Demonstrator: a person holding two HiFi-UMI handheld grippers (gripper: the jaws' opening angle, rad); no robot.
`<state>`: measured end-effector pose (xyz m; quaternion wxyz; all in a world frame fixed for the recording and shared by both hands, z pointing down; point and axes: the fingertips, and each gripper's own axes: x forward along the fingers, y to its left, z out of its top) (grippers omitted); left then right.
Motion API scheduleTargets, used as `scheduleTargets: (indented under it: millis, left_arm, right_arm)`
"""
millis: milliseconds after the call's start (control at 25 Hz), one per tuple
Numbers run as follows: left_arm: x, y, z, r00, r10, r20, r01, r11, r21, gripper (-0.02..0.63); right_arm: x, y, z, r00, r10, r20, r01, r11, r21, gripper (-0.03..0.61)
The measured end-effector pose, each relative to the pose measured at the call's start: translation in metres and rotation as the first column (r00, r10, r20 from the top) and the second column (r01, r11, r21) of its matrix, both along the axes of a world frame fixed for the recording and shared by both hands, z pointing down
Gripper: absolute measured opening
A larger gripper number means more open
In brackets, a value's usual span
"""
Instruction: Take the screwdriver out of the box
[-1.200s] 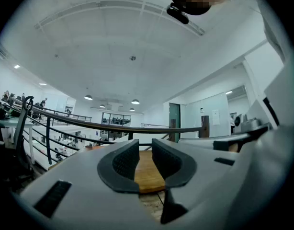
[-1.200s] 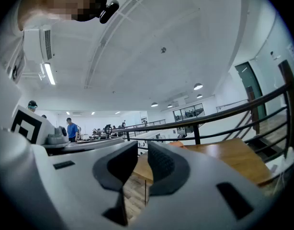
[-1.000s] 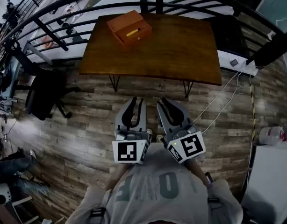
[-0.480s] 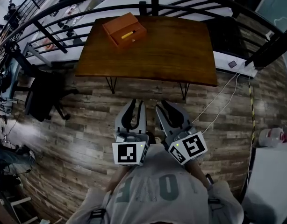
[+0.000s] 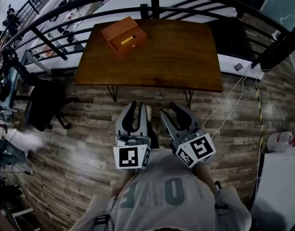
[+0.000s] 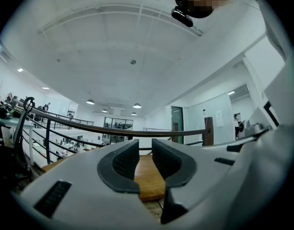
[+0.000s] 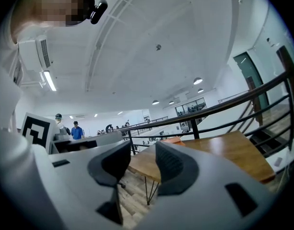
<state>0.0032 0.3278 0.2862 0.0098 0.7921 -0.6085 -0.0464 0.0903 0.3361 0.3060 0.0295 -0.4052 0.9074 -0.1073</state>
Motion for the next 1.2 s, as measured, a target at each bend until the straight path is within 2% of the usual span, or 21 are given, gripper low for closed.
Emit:
scheduleTargets:
  millis: [160,360,560,800,1040,1200]
  left_arm:
    - [-0.018,-0.035,0.003,1.0,-0.016,-0.012,0.016,1.0,0.01,0.08]
    - [-0.042,-0.09,-0.001,1.0,-0.019,-0.019,0.02,1.0,0.023,0.08]
    - [-0.056,-0.15,0.009,1.0,0.019,0.005,-0.019,1.0,-0.013,0.08]
    - [-0.075,-0.229,0.018,0.997,0.072,0.003,-0.071,0.995,-0.063,0.08]
    - [-0.087,-0.3,0.013,0.991,0.13,0.014,-0.129,0.988,-0.081,0.08]
    - [-0.101,-0.345,0.025,0.988,0.154,0.025,-0.149,0.979,-0.143,0.08]
  right_arm:
    - [-0.014,-0.029,0.005,0.999,-0.03,-0.036,0.03,1.0,-0.002,0.198]
    - [-0.026,-0.085,0.0,0.999,0.014,-0.038,-0.013,1.0,0.022,0.198]
    - [-0.043,-0.145,0.008,0.998,0.048,-0.043,-0.049,0.999,-0.02,0.196]
    - [-0.074,-0.222,0.016,0.995,0.06,-0.078,-0.065,0.996,-0.06,0.173]
    - [-0.097,-0.298,0.008,0.992,0.095,-0.078,-0.101,0.992,-0.076,0.107]
    - [-0.114,-0.346,0.012,0.99,0.099,-0.098,-0.109,0.989,-0.096,0.107]
